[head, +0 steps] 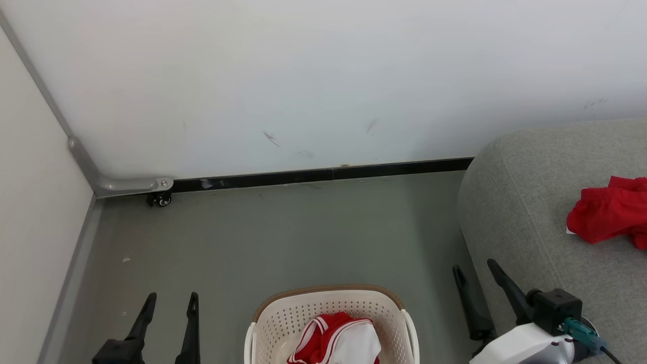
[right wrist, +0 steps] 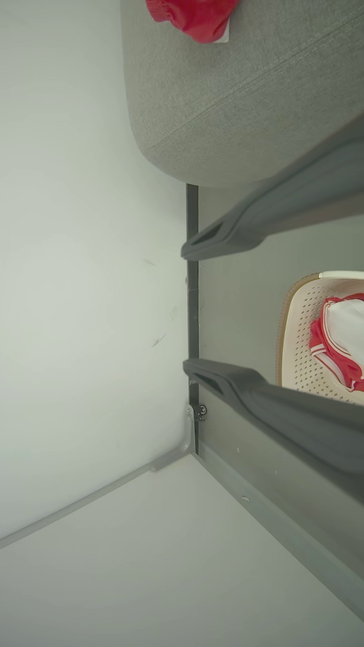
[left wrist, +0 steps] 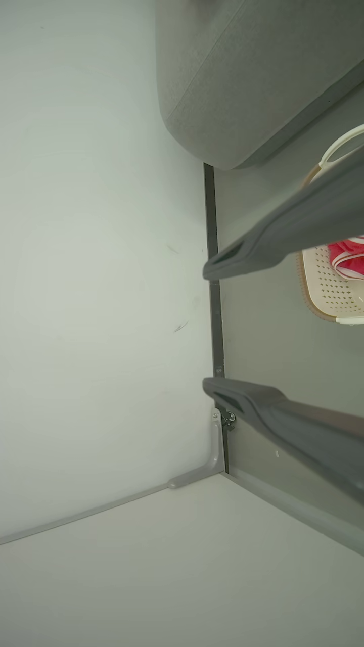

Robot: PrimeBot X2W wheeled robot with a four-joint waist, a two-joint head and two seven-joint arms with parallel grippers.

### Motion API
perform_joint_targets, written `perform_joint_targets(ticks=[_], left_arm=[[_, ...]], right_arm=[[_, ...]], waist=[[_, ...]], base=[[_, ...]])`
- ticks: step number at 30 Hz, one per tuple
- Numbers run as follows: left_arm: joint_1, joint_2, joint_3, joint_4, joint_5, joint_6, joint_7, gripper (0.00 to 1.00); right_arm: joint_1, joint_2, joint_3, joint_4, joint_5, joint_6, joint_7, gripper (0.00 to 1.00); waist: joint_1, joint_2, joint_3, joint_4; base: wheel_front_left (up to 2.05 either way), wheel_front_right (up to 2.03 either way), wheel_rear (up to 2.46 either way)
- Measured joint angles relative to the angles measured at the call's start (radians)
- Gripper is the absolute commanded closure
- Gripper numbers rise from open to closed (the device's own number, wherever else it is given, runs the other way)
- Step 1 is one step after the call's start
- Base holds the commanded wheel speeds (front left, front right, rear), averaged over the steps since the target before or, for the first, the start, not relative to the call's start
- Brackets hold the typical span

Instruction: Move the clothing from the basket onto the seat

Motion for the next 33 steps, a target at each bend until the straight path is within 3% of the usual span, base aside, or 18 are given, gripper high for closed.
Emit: perform_joint_targets(ticks=[33], left_arm=[[-0.006,-0.015,0.015,0.004,0.025,-0.026,0.0,0.0]], right_arm=[[0.049,0.002,-0.01,-0.126,0.005,0.0,0.051,0.0]], waist=[[0.0,0.0,0.022,-0.003]], base=[[0.0,0.0,0.0]])
